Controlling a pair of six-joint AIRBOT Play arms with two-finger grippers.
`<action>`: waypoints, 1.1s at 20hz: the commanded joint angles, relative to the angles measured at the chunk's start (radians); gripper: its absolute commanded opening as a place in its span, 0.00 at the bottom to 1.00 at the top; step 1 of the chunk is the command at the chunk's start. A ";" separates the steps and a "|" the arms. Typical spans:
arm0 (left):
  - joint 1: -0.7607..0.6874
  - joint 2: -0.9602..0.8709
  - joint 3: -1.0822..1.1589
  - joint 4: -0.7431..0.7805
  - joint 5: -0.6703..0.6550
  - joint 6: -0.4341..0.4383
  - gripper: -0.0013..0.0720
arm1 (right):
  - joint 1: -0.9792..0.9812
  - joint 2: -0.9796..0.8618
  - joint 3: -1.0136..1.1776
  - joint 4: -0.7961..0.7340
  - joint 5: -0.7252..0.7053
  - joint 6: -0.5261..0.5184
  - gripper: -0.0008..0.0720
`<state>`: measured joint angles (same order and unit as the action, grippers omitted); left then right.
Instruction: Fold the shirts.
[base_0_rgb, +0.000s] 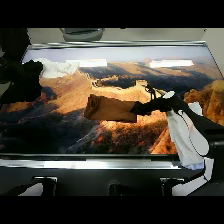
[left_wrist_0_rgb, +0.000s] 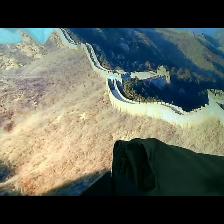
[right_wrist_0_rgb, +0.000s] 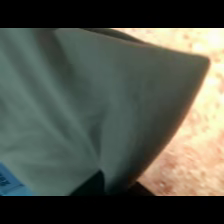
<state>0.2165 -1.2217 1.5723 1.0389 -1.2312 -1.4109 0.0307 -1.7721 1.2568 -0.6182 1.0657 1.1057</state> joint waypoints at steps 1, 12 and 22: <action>0.000 0.001 -0.002 0.000 0.006 0.000 0.05 | -0.013 0.008 0.047 0.116 0.093 -0.177 0.07; 0.000 0.001 -0.003 0.001 0.046 0.036 0.05 | -0.489 0.362 0.469 -0.131 0.389 0.111 0.07; 0.000 0.001 -0.003 0.001 0.045 0.054 0.05 | -0.876 0.478 0.468 -0.207 0.589 0.207 0.07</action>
<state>0.2165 -1.2217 1.5696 1.0397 -1.1862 -1.3643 -0.7513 -1.3132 1.7229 -0.7700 1.5692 1.2678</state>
